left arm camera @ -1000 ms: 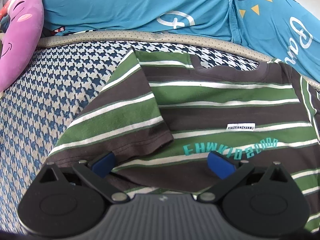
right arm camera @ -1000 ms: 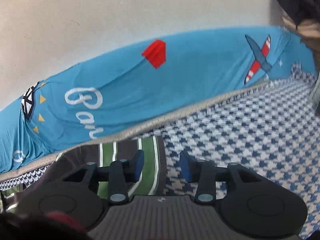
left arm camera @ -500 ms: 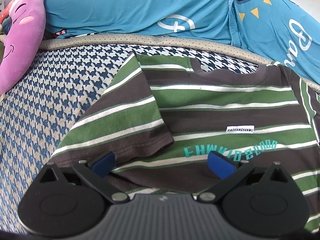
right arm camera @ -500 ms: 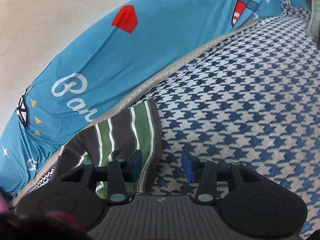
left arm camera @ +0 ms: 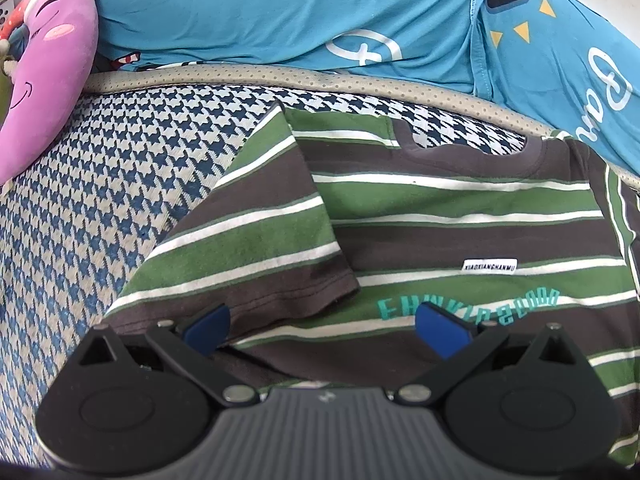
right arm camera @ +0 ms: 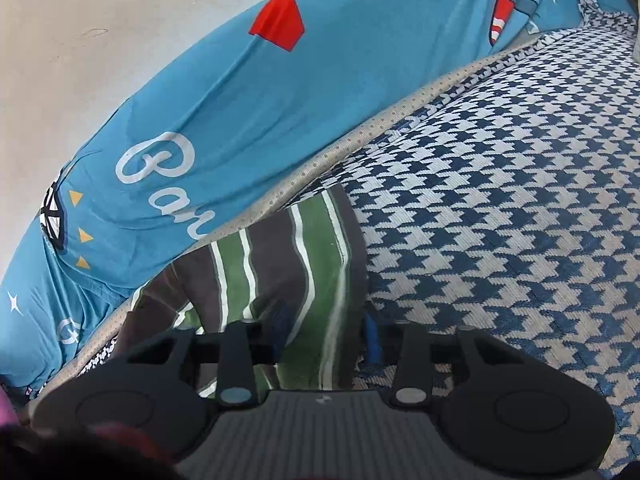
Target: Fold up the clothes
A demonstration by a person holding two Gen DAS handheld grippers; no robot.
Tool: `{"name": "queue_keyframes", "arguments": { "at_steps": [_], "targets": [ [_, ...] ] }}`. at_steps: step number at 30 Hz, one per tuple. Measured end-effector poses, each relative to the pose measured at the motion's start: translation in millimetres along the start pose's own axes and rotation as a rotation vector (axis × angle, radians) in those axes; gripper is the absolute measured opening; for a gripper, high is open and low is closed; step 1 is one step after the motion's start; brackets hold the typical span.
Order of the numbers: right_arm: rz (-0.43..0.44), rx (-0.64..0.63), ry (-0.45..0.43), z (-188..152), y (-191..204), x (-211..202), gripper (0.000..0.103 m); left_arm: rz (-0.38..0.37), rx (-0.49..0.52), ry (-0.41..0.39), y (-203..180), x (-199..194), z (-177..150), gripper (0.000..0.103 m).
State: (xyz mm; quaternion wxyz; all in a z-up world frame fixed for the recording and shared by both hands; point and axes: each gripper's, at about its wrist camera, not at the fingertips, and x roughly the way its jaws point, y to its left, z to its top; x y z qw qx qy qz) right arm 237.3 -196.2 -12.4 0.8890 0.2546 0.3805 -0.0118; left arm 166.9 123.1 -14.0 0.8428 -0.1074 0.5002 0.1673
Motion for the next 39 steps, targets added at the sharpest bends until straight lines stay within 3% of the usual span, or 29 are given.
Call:
{"name": "queue_keyframes", "arguments": {
  "at_steps": [5, 16, 26, 31, 39],
  "targets": [
    [-0.005, -0.015, -0.044, 1.3, 3.8, -6.2, 0.013, 0.0, -0.007, 0.005, 2.0, 0.8, 0.4, 0.103],
    [-0.154, -0.108, -0.244, 15.5, -0.2, -43.1, 0.008, 0.014, -0.006, 0.002, 0.2, 3.0, -0.3, 0.103],
    [-0.29, -0.1, -0.269, 21.6, -26.1, -52.4, 0.005, 0.008, -0.01, -0.008, 1.0, 0.6, 2.0, 0.103],
    [-0.257, -0.102, -0.282, 24.7, -27.9, -60.9, 0.006, 0.005, -0.061, -0.033, 18.2, -4.0, 12.3, 0.103],
    [-0.171, -0.129, -0.207, 8.1, -11.4, -53.0, 0.011, -0.004, -0.109, -0.086, 47.4, -9.0, 36.7, 0.103]
  ]
}}
